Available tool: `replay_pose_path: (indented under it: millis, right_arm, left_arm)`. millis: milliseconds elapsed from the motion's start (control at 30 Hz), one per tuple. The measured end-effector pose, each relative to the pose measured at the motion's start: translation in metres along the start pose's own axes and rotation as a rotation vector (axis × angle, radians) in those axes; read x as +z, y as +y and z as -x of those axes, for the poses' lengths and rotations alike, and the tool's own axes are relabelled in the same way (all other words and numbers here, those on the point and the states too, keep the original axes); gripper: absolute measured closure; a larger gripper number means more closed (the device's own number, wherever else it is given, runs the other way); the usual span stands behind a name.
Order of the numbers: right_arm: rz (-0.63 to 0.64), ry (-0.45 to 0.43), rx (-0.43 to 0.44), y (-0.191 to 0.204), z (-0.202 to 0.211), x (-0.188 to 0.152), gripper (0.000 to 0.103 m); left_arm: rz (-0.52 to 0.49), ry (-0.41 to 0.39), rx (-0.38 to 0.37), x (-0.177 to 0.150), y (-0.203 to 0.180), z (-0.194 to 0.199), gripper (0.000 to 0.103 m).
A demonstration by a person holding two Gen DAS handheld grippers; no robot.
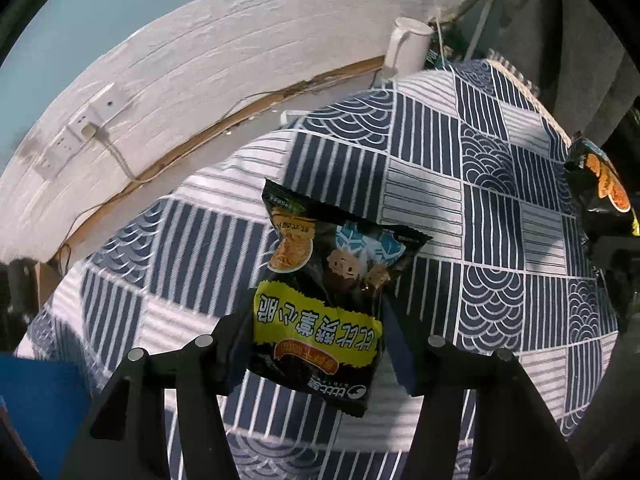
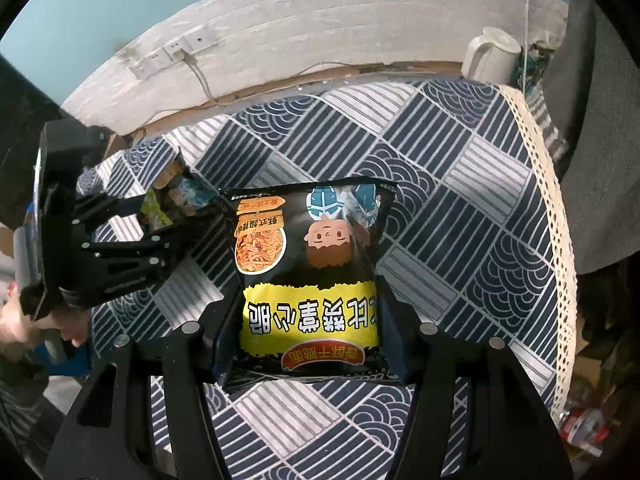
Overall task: Organize snacks
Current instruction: 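Lift both black packets and carry them over the cardboard box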
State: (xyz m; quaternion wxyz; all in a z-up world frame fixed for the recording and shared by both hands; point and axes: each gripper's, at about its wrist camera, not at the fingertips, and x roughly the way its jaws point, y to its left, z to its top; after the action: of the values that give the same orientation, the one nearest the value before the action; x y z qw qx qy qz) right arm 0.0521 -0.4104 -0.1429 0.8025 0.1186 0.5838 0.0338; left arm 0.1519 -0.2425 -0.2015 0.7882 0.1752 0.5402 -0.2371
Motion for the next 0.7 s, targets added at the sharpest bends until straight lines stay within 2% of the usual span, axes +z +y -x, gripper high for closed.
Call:
replay_pose_path:
  millis: [400, 700]
  right_arm:
    - [0.082, -0.065, 0.02, 0.047, 0.033, 0.002, 0.043]
    - [0.155, -0.114, 0.052, 0.097, 0.059, 0.005, 0.043]
  left_arm:
    - [0.096, -0.057, 0.019, -0.03, 0.035, 0.079, 0.044]
    - [0.164, -0.113, 0.039, -0.064, 0.064, 0.145, 0.044]
